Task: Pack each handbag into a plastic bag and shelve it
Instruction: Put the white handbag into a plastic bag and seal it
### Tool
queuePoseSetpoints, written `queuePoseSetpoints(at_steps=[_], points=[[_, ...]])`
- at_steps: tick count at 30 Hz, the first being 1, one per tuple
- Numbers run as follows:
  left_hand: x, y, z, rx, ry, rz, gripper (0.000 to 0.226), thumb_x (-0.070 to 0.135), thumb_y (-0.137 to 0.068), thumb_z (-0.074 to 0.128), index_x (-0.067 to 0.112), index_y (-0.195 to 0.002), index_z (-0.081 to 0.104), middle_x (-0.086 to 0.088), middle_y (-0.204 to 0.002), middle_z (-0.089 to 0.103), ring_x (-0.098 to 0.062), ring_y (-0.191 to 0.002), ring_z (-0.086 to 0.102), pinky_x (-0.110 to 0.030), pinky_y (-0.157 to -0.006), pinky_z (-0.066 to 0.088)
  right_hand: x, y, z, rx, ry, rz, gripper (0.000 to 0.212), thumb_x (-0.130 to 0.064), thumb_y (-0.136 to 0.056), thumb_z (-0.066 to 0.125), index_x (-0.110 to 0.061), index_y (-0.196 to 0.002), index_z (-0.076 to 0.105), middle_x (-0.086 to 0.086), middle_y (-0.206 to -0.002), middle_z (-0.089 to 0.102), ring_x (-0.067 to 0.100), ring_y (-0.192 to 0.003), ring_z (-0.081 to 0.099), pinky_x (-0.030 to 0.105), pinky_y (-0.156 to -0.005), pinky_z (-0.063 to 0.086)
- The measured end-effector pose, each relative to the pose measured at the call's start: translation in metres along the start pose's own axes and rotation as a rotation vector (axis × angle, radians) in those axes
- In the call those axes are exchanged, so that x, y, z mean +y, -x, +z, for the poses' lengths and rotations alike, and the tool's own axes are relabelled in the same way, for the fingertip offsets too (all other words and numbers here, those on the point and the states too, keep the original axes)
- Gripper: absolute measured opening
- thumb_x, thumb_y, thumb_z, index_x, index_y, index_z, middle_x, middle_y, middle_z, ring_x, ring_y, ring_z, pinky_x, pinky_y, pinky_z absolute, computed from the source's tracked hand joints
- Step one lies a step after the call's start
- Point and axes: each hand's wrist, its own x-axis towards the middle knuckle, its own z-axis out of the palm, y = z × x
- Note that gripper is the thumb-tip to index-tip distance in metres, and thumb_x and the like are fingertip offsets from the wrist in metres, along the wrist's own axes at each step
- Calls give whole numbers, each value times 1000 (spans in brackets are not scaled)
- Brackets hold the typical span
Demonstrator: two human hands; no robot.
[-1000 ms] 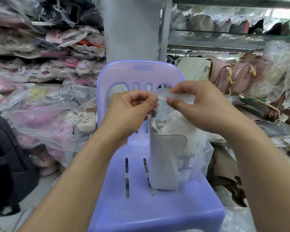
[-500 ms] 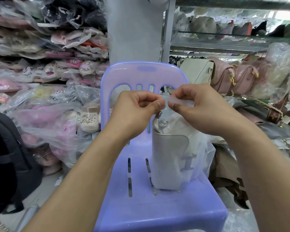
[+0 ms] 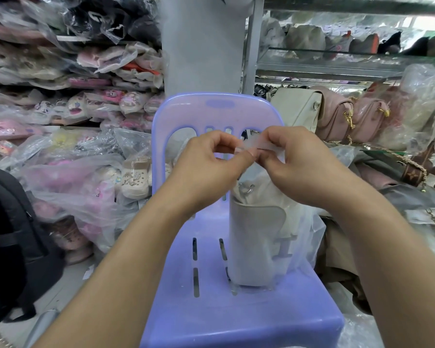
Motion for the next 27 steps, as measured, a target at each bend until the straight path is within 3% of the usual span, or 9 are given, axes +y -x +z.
queuePoseSetpoints(at_steps=[4,8,11,14,18,20,22,24,27], points=[[-2,-1,-3,42,-26,42,7,14,-92,71,14,-88,76,-8,-77,76,-18,-72,73,-25,-70,57,0,2,-3,20,-63,-5,11,-33,-96,70,-23,-97,75,-11,-90,74,13,-88,67,36,-79,54],[-5,-2,0,76,-46,27,14,13,-94,69,20,-83,73,-5,-75,75,-4,-56,60,-12,-52,45,7,5,-9,-42,-29,10,9,-27,-97,68,-24,-92,74,-11,-73,66,4,-64,55,22,-59,43],[-5,-4,1,35,-96,29,9,19,-94,65,22,-88,70,0,-75,71,-2,-50,50,-12,-48,38,8,4,-8,-13,-27,10,10,-22,-96,69,-24,-86,72,-17,-63,62,3,-59,51,15,-51,36],[-1,-2,-2,-32,-88,20,7,31,-91,71,26,-95,71,5,-83,74,-4,-57,57,-19,-55,45,8,2,-8,3,-36,-7,9,-21,-95,71,-24,-86,73,-22,-62,61,1,-64,55,13,-55,39],[-4,-3,-4,-19,-84,53,7,22,-91,73,23,-86,78,-11,-79,75,-20,-60,60,-29,-57,50,6,3,-11,-18,-13,-19,8,-36,-93,72,-29,-92,76,-26,-73,67,-4,-74,59,12,-61,40],[-6,-3,-4,-34,-46,27,8,21,-92,73,21,-87,79,-5,-78,76,-10,-65,63,-23,-63,50,8,4,-15,-47,6,-2,19,-44,-92,69,-29,-102,76,-22,-93,72,-3,-91,63,14,-76,47],[-6,-3,-3,-48,-32,-1,10,17,-93,72,19,-87,79,5,-70,73,-3,-59,58,-14,-57,46,10,6,-20,-88,13,10,18,-44,-94,67,-30,-103,75,-15,-96,74,6,-95,66,28,-84,53],[-7,-3,-2,-48,-57,-12,16,10,-93,68,19,-84,78,5,-67,71,-4,-55,52,-12,-52,40,13,8,-22,-121,33,21,11,-41,-94,66,-32,-95,73,-11,-90,72,14,-87,66,36,-79,54],[-5,-3,-2,-58,-131,3,21,8,-94,63,20,-82,75,-2,-72,72,-6,-52,50,-15,-48,38,12,8,-21,-97,43,22,11,-35,-93,71,-28,-85,71,-5,-78,68,17,-68,60,32,-64,45]])
